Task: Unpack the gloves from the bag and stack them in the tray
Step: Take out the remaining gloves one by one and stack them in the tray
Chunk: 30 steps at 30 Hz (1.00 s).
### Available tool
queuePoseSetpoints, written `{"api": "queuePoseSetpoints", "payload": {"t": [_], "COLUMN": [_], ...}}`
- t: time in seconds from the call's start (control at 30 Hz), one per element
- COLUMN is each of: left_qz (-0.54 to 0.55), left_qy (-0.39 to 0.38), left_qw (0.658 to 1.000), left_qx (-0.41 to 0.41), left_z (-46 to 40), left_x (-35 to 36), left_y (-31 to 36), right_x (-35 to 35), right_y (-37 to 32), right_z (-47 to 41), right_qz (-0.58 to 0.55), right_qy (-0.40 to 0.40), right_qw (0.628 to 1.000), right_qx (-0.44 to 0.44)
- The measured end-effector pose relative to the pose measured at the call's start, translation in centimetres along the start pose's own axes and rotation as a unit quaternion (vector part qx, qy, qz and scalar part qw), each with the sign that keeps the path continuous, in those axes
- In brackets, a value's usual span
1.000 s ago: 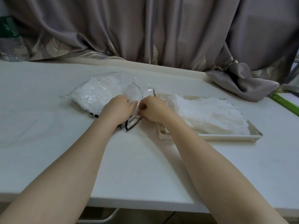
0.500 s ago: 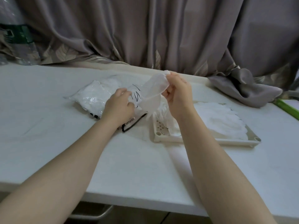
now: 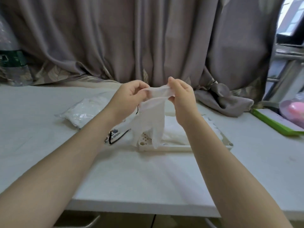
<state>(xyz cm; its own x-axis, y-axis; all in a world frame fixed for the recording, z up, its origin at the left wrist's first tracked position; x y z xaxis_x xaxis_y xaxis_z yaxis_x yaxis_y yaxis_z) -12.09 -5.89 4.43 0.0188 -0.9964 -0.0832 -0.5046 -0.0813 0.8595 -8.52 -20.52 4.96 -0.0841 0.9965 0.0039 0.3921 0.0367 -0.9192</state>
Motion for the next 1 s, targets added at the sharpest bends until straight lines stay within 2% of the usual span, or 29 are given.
{"api": "queuePoseSetpoints", "payload": {"t": [0.07, 0.17, 0.23, 0.33, 0.47, 0.53, 0.63, 0.73, 0.8, 0.9, 1.0], "left_qz": [0.047, 0.13, 0.157, 0.157, 0.015, -0.102, -0.299, -0.341, -0.326, -0.209, -0.107], "left_qy": [-0.031, -0.073, -0.069, -0.075, -0.113, -0.121, -0.088, -0.073, -0.073, -0.046, 0.005], "left_qw": [0.996, 0.978, 0.972, 0.975, 0.984, 0.978, 0.948, 0.937, 0.943, 0.977, 0.993], "left_qx": [-0.067, -0.143, -0.163, -0.141, -0.135, -0.134, -0.061, 0.0, 0.011, -0.021, -0.049], "left_z": [-0.5, -0.6, -0.6, -0.6, -0.6, -0.5, -0.7, -1.0, -1.4, -1.9, -2.6], "left_x": [0.8, 1.9, 2.3, 3.1, 4.3, 5.4, 7.0, 8.1, 8.3, 8.2, 7.5], "left_y": [0.7, 1.3, 1.5, 2.4, 3.4, 3.8, 4.3, 4.9, 5.0, 4.3, 3.4], "right_x": [-1.4, -2.6, -2.8, -3.3, -3.5, -3.8, -4.1, -4.7, -5.3, -6.4, -7.3], "right_y": [-0.3, -0.1, 0.5, 1.1, 0.8, 0.4, -0.2, -0.6, -0.8, -0.6, 0.0], "right_z": [0.1, 0.6, 1.0, 1.4, 1.5, 1.4, 1.1, 1.5, 1.8, 2.5, 3.2], "right_qz": [0.001, -0.013, -0.048, -0.075, -0.032, 0.009, 0.095, 0.086, 0.073, 0.098, 0.185], "right_qy": [0.053, 0.044, 0.028, -0.003, -0.015, -0.01, -0.026, -0.051, -0.058, -0.086, -0.177], "right_qw": [0.998, 0.995, 0.987, 0.974, 0.98, 0.984, 0.986, 0.988, 0.99, 0.988, 0.966], "right_qx": [0.023, 0.089, 0.153, 0.212, 0.198, 0.18, 0.134, 0.113, 0.106, 0.079, 0.034]}}
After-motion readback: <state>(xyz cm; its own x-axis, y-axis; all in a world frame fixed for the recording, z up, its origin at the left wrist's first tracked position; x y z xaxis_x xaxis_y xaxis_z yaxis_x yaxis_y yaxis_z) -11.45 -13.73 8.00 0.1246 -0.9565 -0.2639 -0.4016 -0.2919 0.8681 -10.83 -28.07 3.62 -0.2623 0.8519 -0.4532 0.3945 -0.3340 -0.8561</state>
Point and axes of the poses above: each hand's wrist, its own z-axis away from the middle knuckle, its own x-axis out of the palm, y = z × x, the point moved 5 cm from there along -z, towards the middle knuckle, and after that the axes turned 8 degrees about z, right-handed, at the moved point
